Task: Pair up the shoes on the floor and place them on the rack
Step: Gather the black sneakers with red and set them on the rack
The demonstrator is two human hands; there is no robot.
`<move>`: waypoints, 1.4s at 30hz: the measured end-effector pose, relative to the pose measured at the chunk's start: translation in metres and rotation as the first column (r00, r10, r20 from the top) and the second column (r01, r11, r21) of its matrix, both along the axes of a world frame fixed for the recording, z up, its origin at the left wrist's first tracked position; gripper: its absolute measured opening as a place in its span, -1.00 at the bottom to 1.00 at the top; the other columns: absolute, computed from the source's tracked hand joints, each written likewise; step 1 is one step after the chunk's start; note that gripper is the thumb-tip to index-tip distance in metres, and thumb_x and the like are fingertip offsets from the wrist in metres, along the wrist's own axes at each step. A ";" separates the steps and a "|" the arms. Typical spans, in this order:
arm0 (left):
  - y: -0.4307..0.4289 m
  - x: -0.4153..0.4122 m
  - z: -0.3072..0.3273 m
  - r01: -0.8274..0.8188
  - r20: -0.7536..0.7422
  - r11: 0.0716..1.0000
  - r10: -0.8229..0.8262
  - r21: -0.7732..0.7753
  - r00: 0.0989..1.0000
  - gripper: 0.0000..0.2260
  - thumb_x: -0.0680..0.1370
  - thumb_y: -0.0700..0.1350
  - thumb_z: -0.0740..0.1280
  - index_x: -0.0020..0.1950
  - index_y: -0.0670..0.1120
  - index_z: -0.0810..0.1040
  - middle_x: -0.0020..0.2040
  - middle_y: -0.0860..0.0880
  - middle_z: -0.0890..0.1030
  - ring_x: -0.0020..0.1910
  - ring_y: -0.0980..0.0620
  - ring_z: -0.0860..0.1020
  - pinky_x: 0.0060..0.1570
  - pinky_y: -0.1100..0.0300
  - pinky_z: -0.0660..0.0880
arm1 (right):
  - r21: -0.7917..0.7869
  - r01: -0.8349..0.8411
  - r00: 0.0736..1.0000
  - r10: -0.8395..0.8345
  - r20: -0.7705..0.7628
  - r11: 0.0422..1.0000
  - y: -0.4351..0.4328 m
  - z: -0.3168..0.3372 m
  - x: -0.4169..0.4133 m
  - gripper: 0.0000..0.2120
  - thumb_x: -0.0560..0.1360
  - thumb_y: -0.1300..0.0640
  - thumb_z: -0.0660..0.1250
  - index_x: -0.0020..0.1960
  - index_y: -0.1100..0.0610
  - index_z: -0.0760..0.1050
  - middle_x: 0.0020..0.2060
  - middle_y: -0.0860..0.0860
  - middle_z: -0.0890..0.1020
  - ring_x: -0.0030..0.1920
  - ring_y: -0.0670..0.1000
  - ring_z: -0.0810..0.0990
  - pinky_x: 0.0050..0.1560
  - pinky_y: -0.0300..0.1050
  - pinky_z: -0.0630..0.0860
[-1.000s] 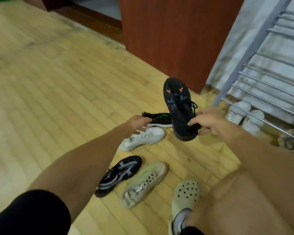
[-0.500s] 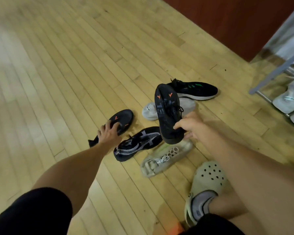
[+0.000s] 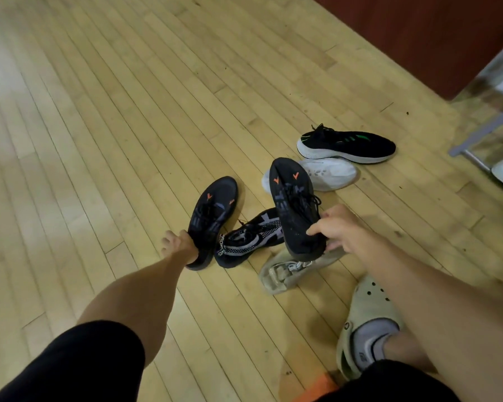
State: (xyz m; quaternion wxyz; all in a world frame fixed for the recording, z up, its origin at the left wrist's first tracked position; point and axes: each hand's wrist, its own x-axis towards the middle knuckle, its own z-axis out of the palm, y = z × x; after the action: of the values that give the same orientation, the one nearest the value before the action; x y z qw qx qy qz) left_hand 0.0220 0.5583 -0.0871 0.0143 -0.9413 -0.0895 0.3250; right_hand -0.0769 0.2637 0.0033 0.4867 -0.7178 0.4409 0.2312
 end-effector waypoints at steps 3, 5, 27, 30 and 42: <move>0.006 -0.004 -0.006 -0.167 -0.039 0.972 0.163 -0.167 0.986 -0.59 0.53 -0.15 0.31 0.33 -0.18 0.28 0.27 -0.25 0.35 0.23 -0.28 0.41 0.18 -0.09 0.46 | -0.020 -0.006 1.000 0.006 0.005 1.000 0.000 0.004 0.000 -0.63 0.36 0.31 0.48 0.15 0.27 0.58 0.07 0.18 0.66 0.05 0.20 0.63 -0.02 0.11 0.64; 0.008 -0.009 -0.007 -0.289 -0.106 0.915 0.270 -0.281 0.957 -0.60 0.52 -0.24 0.30 0.31 -0.20 0.26 0.24 -0.27 0.44 0.20 -0.29 0.46 0.15 -0.14 0.50 | -0.026 -0.007 1.000 0.007 0.010 1.000 0.002 0.007 0.000 -0.63 0.37 0.31 0.47 0.17 0.27 0.56 0.10 0.18 0.65 0.08 0.19 0.62 -0.02 0.09 0.64; -0.144 -0.003 0.169 -0.337 -0.274 0.516 0.197 -0.788 0.941 -0.84 0.47 -0.28 0.44 -0.02 -0.28 0.54 0.01 -0.18 0.60 -0.03 -0.18 0.59 0.03 -0.03 0.57 | -0.078 0.164 0.980 -0.153 0.130 0.983 -0.079 0.140 -0.047 -0.61 0.42 0.36 0.42 0.24 0.31 0.48 0.19 0.20 0.56 0.20 0.23 0.54 -0.02 0.11 0.59; -0.207 -0.011 0.191 -0.242 -0.228 0.543 0.095 -0.804 0.969 -0.85 0.45 -0.30 0.45 -0.07 -0.32 0.55 -0.01 -0.27 0.62 -0.07 -0.24 0.62 -0.04 -0.08 0.60 | -0.054 0.245 0.963 -0.236 0.133 0.968 -0.119 0.158 -0.072 -0.61 0.49 0.36 0.35 0.30 0.31 0.41 0.29 0.22 0.48 0.26 0.24 0.49 0.09 0.11 0.54; -0.463 -0.087 0.223 0.010 -0.198 0.564 -0.306 -0.826 0.931 -0.84 0.44 -0.28 0.46 -0.05 -0.31 0.58 -0.27 -0.20 0.65 -0.11 -0.20 0.65 -0.08 0.00 0.59 | 0.001 0.737 0.657 -0.716 0.236 0.676 -0.298 0.158 -0.192 -0.76 0.47 0.38 0.37 0.12 0.38 0.45 0.06 0.24 0.56 0.08 0.33 0.61 0.01 0.21 0.55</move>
State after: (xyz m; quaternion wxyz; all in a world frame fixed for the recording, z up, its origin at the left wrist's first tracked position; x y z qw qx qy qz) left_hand -0.0648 0.0950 0.1355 -0.3747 -0.7805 0.1586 0.4745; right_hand -0.2686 -0.0341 0.1615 0.5486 -0.5246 0.6457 -0.0832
